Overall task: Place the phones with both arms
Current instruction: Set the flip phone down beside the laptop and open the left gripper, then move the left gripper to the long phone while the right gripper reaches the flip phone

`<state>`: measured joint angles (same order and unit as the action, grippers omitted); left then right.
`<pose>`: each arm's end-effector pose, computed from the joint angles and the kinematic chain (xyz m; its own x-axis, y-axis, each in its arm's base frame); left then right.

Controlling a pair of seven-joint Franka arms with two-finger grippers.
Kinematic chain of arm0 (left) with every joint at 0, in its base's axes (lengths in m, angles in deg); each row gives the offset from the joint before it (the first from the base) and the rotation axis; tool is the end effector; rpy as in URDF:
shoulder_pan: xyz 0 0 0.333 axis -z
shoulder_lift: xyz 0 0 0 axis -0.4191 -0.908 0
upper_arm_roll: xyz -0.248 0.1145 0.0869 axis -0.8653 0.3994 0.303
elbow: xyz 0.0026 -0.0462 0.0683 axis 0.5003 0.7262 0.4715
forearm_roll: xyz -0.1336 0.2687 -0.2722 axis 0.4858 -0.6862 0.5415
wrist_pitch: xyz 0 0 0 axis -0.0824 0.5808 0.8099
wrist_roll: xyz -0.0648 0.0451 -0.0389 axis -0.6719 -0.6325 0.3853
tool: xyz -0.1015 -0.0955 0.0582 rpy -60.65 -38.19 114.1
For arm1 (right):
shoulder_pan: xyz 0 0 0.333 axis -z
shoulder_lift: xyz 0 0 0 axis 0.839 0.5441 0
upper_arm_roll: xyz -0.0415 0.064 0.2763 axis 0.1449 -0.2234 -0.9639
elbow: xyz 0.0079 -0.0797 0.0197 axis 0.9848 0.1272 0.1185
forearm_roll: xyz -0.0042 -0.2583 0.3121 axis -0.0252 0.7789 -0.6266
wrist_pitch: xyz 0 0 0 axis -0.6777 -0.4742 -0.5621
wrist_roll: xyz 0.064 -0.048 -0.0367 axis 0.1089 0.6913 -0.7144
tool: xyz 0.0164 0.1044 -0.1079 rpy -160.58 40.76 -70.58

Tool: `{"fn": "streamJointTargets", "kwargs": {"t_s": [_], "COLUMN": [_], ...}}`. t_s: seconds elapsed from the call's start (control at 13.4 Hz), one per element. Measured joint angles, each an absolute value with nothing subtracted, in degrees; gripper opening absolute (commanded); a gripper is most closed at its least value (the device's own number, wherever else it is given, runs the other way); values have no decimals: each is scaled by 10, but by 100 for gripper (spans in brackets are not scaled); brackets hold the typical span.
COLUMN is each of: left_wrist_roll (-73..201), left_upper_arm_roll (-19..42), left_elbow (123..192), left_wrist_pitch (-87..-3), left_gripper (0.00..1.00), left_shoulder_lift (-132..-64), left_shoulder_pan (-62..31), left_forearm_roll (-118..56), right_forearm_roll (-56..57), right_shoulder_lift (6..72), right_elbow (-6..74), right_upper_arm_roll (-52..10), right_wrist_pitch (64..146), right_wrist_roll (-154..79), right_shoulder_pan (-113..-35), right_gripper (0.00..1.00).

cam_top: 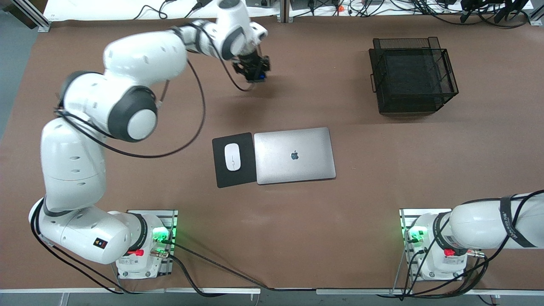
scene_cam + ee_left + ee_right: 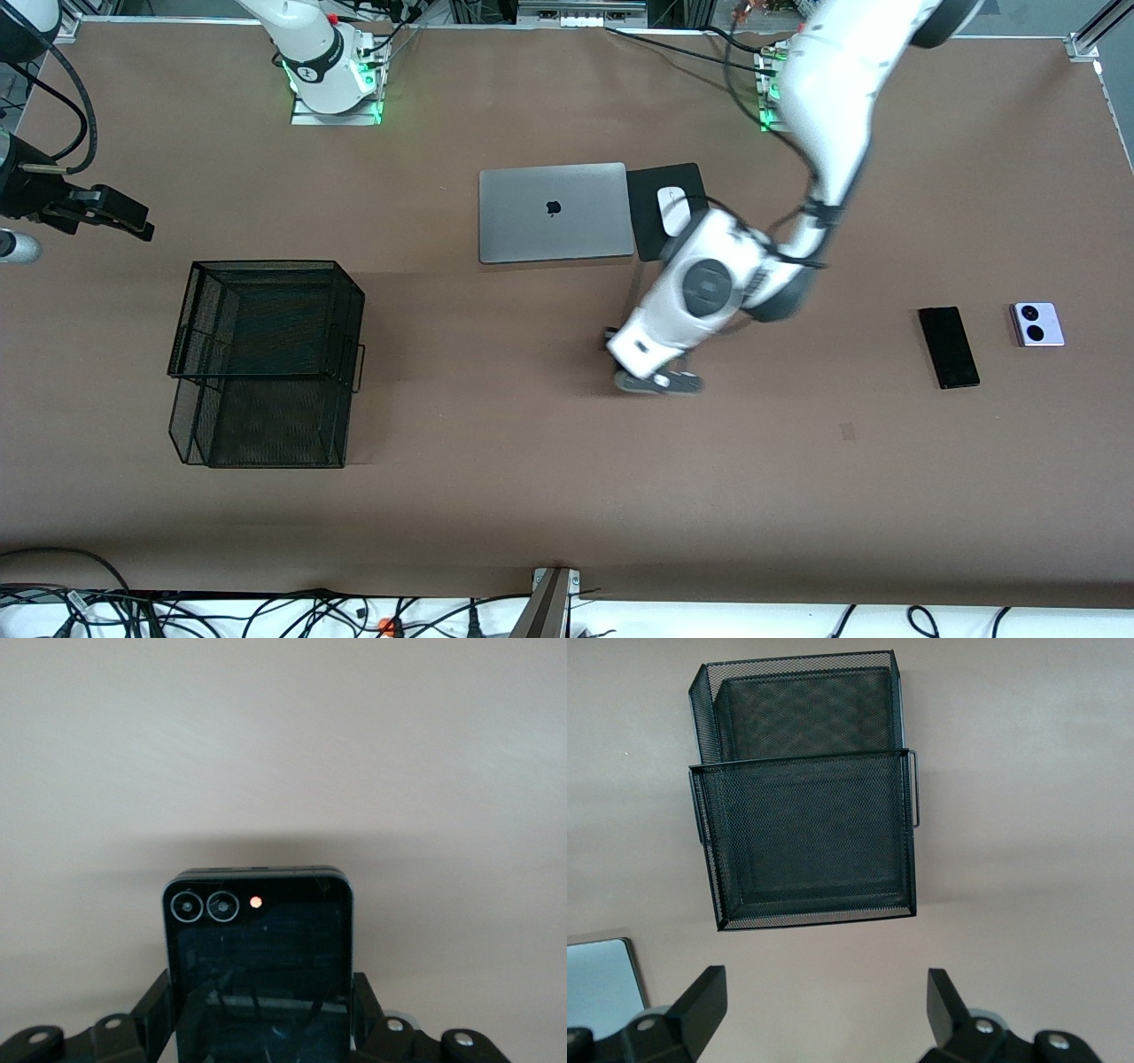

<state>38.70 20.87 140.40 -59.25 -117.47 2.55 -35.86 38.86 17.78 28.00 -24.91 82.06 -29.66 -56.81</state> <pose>0.5904 -0.4194 0.1607 0.9988 0.0219 -0.0427 0.0290 -0.9845 0.1733 0.5774 -0.0212 0.5082 0.9961 -0.0762 -0.0434 -0.0750 -0.9968 0.0283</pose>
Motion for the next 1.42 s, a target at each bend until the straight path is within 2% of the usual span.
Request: {"fn": "streamJointTargets", "kwargs": {"t_s": [0.3, 0.37, 0.45, 0.97, 1.19, 1.42], "left_wrist_roll": [338, 336, 336, 337, 337, 341], "left_upper_arm_roll": [210, 211, 211, 225, 254, 304], "left_elbow": [1400, 1399, 1398, 1378, 1371, 1368], "left_wrist_pitch": [-622, -631, -637, -636, -572, -466], "left_gripper": [25, 49, 99, 100, 100, 100], "left_shoulder_lift": [-1212, -1220, -1227, -1225, -1184, -1121], "left_shoulder_pan": [97, 103, 105, 97, 74, 43], "left_forearm_roll": [-359, -359, -359, -359, -359, -359], "right_forearm_roll": [389, 389, 389, 389, 388, 388], "right_shoulder_lift": [178, 178, 178, 178, 178, 181], "right_elbow": [280, 280, 280, 280, 280, 280], "right_upper_arm_roll": [-249, -249, -249, -249, -250, -253], "right_wrist_pitch": [821, 821, 821, 821, 821, 821], "right_wrist_roll": [-297, -297, -297, -297, -297, -297], "right_shoulder_pan": [-568, -568, -568, -568, -568, -568], "right_gripper": [100, 100, 100, 100, 100, 100]}}
